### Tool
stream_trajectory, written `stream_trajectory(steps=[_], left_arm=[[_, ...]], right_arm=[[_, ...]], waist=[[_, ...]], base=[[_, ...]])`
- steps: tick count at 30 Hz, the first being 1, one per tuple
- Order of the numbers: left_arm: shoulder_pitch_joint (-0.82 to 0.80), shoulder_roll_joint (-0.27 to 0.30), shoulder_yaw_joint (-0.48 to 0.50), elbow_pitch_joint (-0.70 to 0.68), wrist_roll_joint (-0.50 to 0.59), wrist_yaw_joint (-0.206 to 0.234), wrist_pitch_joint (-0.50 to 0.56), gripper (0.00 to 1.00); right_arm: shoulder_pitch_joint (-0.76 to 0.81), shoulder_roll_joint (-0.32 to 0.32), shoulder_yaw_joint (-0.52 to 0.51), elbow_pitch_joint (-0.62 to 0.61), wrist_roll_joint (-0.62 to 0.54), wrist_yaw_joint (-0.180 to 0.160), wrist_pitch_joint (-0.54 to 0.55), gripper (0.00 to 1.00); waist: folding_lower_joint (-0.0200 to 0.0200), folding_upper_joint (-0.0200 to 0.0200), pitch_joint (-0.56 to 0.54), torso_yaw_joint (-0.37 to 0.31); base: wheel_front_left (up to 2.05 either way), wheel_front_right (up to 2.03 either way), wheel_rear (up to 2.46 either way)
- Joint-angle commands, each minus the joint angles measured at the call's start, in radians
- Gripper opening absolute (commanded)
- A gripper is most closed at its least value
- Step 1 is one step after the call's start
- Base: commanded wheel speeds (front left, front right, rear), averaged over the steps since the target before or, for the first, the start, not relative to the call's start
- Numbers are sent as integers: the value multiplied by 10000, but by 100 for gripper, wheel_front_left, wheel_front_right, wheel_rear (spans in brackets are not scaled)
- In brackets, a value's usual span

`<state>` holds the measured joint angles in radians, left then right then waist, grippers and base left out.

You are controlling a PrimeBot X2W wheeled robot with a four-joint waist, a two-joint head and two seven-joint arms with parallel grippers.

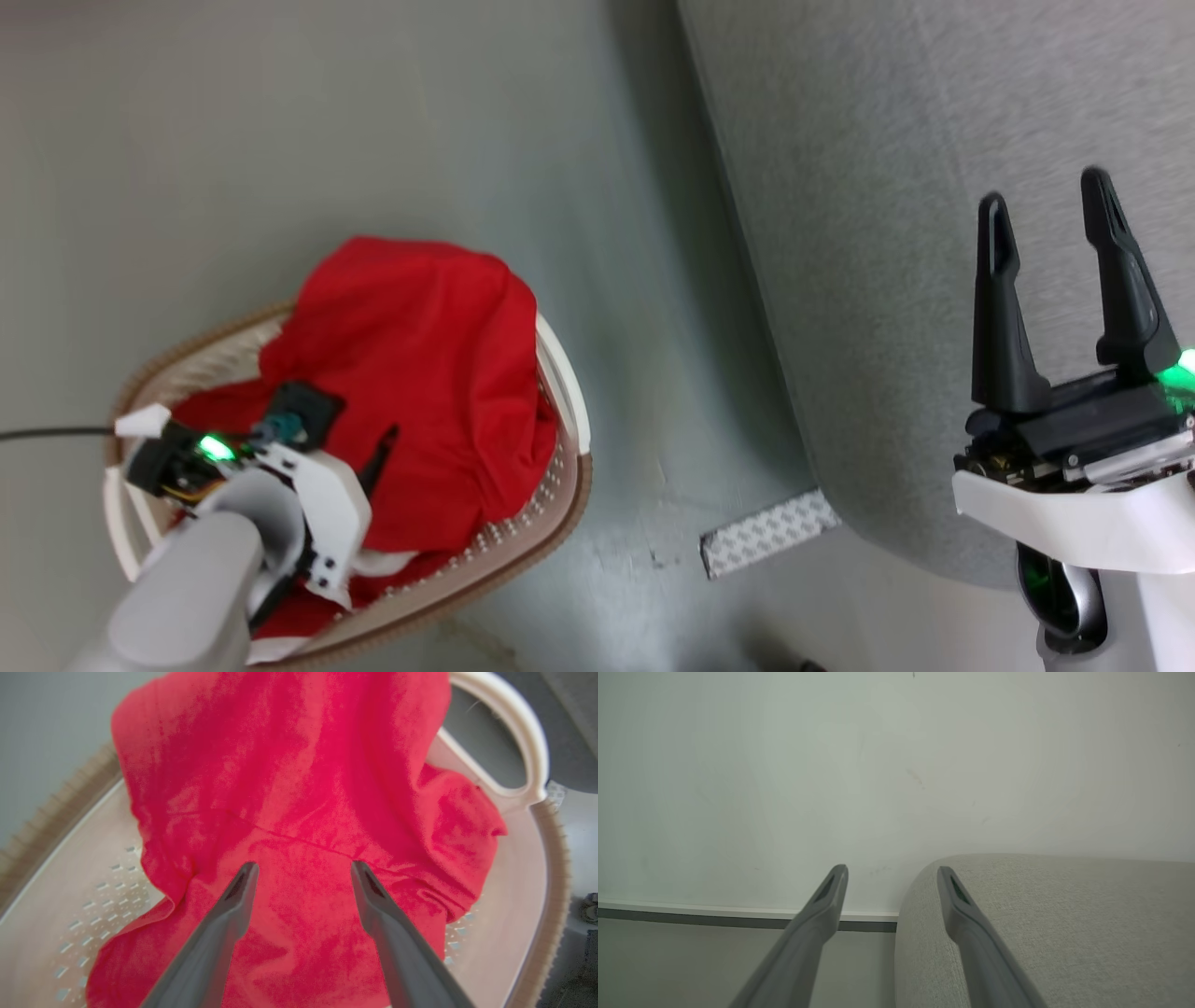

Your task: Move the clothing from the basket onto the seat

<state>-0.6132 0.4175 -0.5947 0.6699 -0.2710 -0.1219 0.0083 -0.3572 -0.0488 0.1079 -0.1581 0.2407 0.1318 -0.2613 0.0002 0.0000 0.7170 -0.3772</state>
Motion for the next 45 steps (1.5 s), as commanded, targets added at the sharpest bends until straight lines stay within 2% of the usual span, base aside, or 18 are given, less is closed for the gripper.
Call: stream_trajectory(steps=[1,6,15,24,29,30,31,32,33,34,40,45], left_arm=[[-265,150,33,136,106,147,87,100],[-770,390,94,337,334,521,198,100],[-1291,646,81,351,643,1109,-32,100],[-1393,843,-41,366,747,1247,119,100],[-1513,839,-170,351,759,1112,159,100],[-1560,815,-206,349,765,1080,151,91],[-1601,796,-236,365,771,1041,124,46],[-1660,757,-272,345,746,955,13,31],[-1714,718,-292,359,711,911,-60,7],[-1751,682,-346,396,713,835,-112,0],[-2039,369,-474,592,553,553,-726,0],[-1751,82,-314,601,37,370,-1413,0]], right_arm=[[-259,-3,60,-145,68,-21,-27,100],[-504,0,119,-435,224,-21,-27,100],[-522,-2,360,-479,321,-21,-27,100],[-562,-2,541,-491,432,-21,-27,100],[-427,0,548,-460,416,-21,-27,100],[-406,0,543,-473,405,-21,-27,100],[-395,0,537,-485,392,-21,-27,100],[-388,0,519,-504,374,-21,-27,100],[-376,-2,497,-509,351,-21,-27,100],[-357,-2,468,-509,323,-21,-27,100],[-320,-2,337,-441,214,-21,-27,100],[-421,-3,382,-200,334,-21,-28,100]], waist=[[-2,0,784,-141],[-2,0,1371,-276],[-2,0,1753,-390],[-2,0,1926,-564],[-2,0,2037,-584],[-2,0,2061,-569],[-2,0,2079,-557],[-2,0,2108,-541],[-2,0,2130,-527],[-2,0,2147,-512],[-2,0,2139,-450],[-2,0,1704,-444]], base=[[0,0,0],[0,0,0],[0,0,0],[0,0,0],[0,0,0],[0,0,0],[0,0,0],[0,0,0],[0,0,0],[0,0,0],[0,0,0],[0,0,0]])
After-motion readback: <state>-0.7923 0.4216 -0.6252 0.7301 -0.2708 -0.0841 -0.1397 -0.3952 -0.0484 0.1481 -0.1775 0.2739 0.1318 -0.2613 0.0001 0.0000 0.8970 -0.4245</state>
